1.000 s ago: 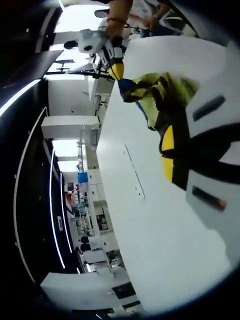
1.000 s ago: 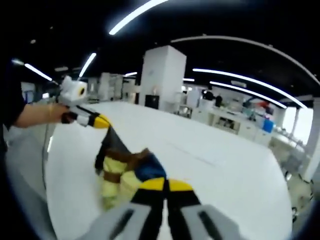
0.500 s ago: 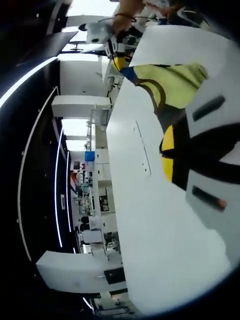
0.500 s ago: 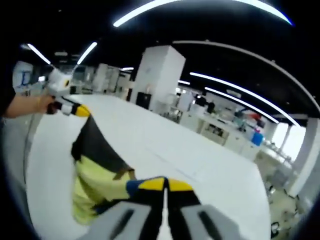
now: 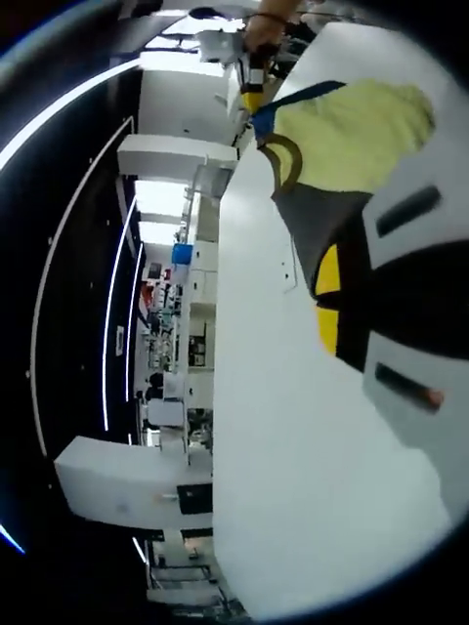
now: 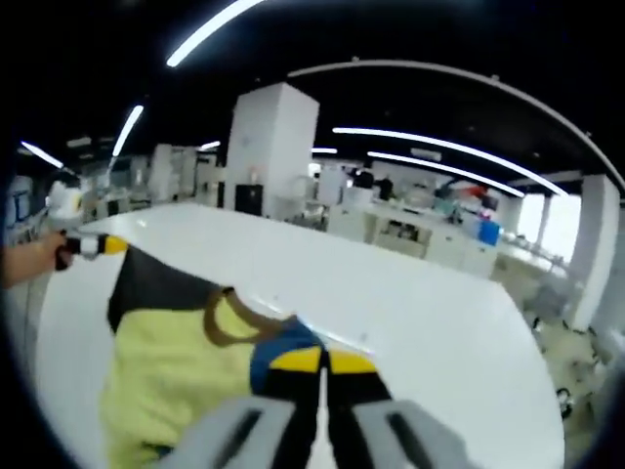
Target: Fold the garment on the visible template until the final outline fits inside the template.
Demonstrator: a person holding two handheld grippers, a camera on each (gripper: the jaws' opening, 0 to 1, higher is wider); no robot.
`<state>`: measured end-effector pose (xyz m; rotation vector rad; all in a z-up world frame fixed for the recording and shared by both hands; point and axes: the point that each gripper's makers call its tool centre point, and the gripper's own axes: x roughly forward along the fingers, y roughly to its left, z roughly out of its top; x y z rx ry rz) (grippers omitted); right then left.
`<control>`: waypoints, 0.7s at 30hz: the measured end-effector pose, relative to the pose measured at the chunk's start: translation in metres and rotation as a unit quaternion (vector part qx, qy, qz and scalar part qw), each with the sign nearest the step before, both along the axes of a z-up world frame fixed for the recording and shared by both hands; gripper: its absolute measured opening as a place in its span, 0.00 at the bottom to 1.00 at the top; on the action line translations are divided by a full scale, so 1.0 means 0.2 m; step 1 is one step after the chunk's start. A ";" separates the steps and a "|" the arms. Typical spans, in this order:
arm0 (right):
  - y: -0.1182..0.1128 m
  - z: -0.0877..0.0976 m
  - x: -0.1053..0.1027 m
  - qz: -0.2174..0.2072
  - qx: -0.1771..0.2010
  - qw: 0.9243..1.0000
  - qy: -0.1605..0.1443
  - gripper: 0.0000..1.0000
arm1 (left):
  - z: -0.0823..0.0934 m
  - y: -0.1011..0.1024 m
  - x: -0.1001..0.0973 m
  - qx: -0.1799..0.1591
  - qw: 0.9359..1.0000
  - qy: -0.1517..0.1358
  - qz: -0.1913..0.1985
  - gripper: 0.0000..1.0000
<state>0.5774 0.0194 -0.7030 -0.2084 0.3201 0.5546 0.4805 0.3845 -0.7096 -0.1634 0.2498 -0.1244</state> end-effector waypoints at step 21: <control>0.02 -0.41 0.35 -0.065 -0.017 0.994 0.083 0.00 | -0.29 0.08 0.24 0.052 0.998 0.045 0.018 0.00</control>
